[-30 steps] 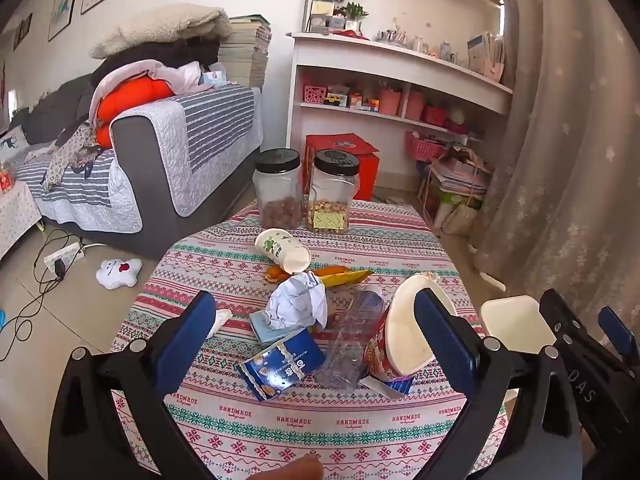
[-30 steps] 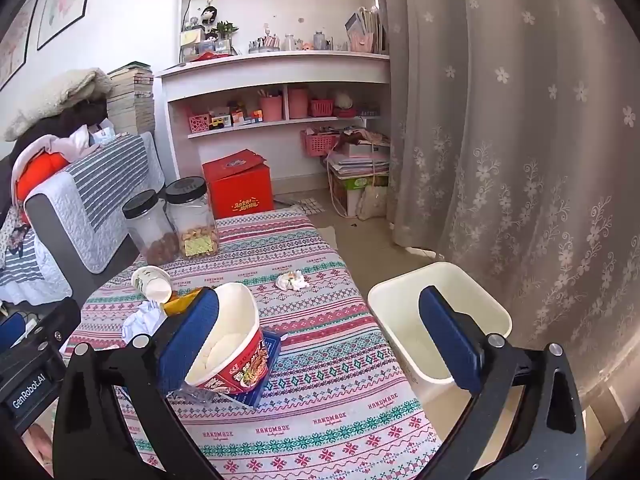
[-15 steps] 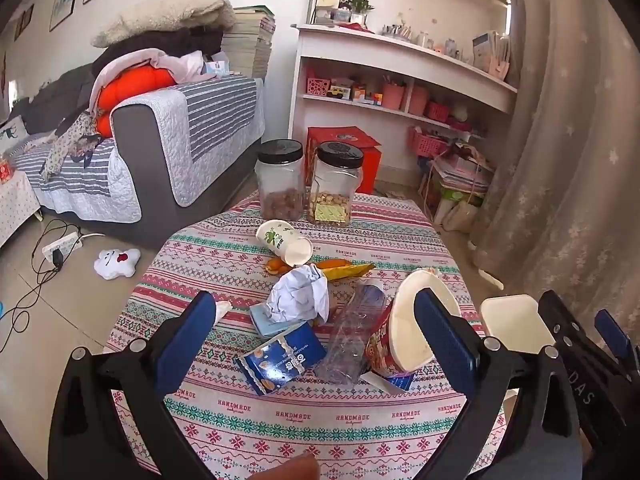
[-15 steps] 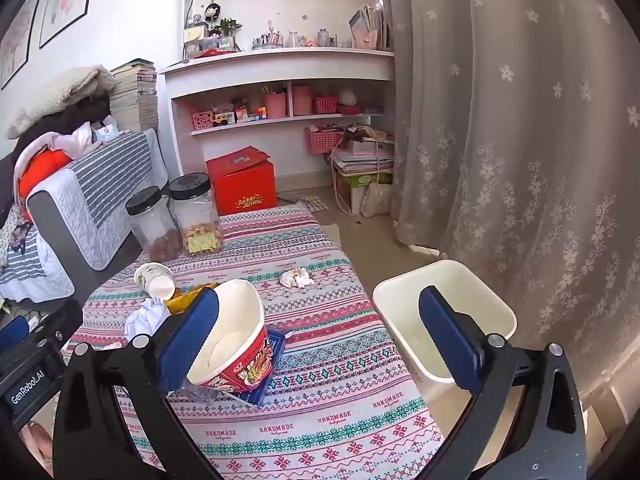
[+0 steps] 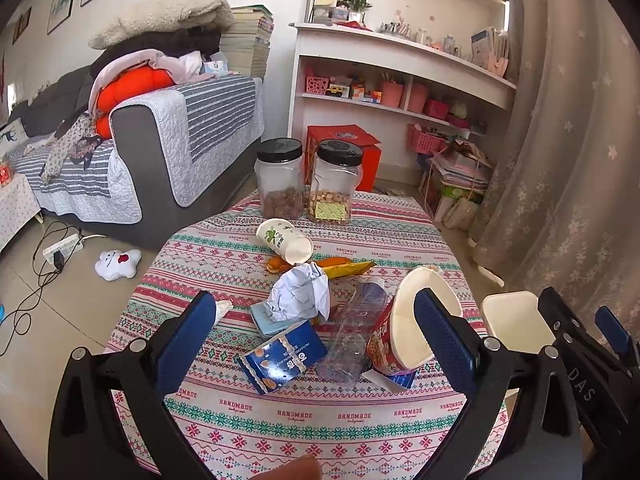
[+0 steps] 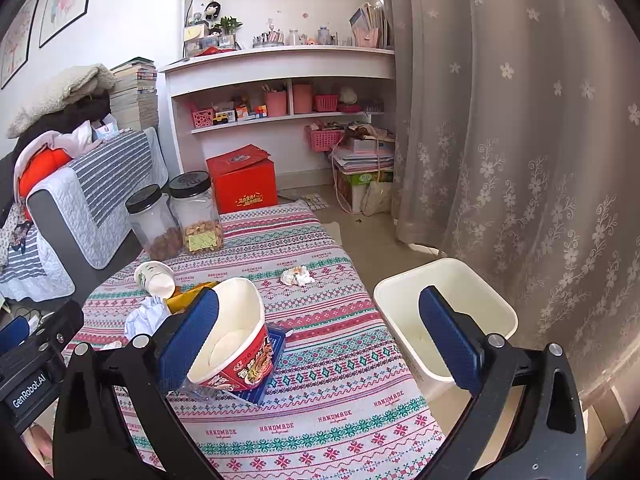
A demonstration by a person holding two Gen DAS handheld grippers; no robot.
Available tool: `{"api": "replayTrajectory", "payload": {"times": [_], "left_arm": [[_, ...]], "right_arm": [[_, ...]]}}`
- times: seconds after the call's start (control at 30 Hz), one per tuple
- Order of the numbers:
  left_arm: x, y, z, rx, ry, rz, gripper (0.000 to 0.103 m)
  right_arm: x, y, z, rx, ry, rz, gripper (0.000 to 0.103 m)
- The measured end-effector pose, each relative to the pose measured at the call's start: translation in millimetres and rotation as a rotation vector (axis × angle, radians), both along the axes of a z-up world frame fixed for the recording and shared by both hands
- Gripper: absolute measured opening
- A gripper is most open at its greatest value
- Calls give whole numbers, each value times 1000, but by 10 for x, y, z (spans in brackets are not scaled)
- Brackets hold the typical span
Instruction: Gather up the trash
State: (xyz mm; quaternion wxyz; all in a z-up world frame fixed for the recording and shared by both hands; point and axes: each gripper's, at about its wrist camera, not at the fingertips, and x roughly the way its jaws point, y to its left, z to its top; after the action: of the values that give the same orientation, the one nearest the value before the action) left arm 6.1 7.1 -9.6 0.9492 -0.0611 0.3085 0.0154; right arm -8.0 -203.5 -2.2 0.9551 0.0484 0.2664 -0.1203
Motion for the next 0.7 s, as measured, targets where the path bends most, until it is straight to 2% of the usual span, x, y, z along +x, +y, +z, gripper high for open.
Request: {"api": "replayTrajectory", "payload": {"times": [0.7], "left_arm": [[-8,47,-14,-6,3,11,96]], "right_arm": [[7,11,-1,3,4,1,96]]}}
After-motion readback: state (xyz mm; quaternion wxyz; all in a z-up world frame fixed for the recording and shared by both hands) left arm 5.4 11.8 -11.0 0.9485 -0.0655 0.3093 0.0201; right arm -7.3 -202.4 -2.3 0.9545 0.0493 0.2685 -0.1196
